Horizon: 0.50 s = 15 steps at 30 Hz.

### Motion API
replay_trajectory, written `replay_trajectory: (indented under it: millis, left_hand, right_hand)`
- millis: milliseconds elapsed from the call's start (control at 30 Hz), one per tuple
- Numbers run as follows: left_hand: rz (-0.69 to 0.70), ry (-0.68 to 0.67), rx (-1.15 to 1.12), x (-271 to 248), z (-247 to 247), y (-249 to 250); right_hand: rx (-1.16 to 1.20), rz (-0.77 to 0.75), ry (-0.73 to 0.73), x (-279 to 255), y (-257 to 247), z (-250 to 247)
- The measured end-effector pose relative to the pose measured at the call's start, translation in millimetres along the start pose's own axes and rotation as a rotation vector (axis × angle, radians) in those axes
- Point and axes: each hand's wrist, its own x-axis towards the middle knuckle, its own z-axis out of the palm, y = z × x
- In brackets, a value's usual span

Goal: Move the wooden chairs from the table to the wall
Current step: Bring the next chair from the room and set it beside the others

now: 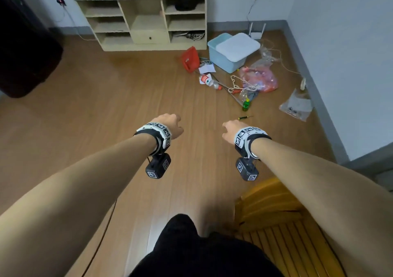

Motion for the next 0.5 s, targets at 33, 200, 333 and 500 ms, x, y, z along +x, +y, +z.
replay_trajectory:
  millis: [33, 200, 333, 500]
  left_hand:
    - [0.027, -0.007, 0.012, 21.7, -11.6, 8.7]
    - [0.2, -0.018, 0.098, 135.4, -48.9, 59.9]
    - [0.451, -0.033, 0.263, 237.8, -69.2, 138.6]
    - [0.913, -0.052, 0.489, 311.4, -87.8, 270.4]
  right_hand:
    - [0.013, 0.017, 0.003, 14.6, 10.0, -8.9]
    - [0.098, 0.157, 0.03, 76.1, 70.2, -33.4]
    - [0.218, 0.368, 0.033, 108.8, 138.4, -31.5]
    - [0.403, 0.722, -0.003, 82.3, 214.6, -18.6]
